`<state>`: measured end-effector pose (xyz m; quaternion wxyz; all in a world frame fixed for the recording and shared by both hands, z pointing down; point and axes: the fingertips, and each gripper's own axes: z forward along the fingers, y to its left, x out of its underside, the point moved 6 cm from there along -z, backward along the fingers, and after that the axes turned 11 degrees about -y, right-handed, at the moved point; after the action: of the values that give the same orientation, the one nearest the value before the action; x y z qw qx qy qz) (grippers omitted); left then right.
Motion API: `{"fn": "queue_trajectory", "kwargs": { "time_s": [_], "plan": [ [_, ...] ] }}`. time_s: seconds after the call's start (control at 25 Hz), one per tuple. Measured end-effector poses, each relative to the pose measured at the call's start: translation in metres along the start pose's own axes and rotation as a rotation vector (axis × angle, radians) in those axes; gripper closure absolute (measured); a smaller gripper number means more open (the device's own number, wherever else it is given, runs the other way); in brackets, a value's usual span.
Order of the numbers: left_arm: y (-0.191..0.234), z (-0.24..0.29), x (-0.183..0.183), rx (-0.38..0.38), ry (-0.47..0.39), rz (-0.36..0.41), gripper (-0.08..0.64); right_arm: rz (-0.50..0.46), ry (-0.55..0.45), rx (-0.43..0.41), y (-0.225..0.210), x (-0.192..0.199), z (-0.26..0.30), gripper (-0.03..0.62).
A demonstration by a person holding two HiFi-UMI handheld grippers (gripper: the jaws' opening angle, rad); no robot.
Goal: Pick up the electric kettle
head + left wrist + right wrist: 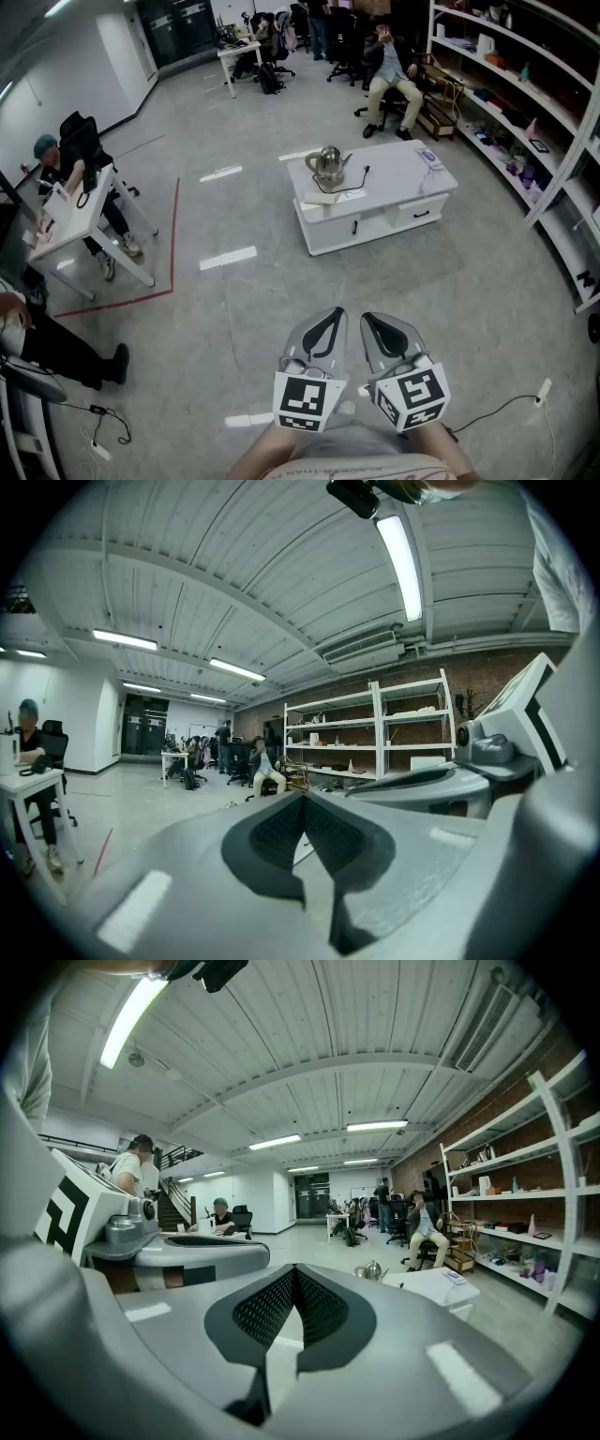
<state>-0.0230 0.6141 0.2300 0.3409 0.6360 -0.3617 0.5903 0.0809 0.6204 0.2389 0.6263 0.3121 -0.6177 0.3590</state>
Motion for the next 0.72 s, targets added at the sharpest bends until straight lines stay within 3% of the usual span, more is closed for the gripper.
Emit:
{"fn": "queue_trajectory", "kwargs": {
  "time_s": [0.36, 0.6, 0.72],
  "plan": [
    [-0.026, -0.012, -0.005, -0.012, 0.008, 0.023, 0.56, 0.019, -0.029, 0.017, -0.005, -0.004, -0.035, 0.568],
    [-0.024, -0.008, -0.005, -0.021, 0.02, 0.024, 0.56, 0.047, -0.048, -0.077, -0.001, -0.004, -0.03, 0.567],
    [-0.018, 0.001, -0.005, -0.02, 0.021, 0.028, 0.56, 0.029, -0.07, -0.085, -0.003, -0.006, -0.022, 0.566]
  ]
}}
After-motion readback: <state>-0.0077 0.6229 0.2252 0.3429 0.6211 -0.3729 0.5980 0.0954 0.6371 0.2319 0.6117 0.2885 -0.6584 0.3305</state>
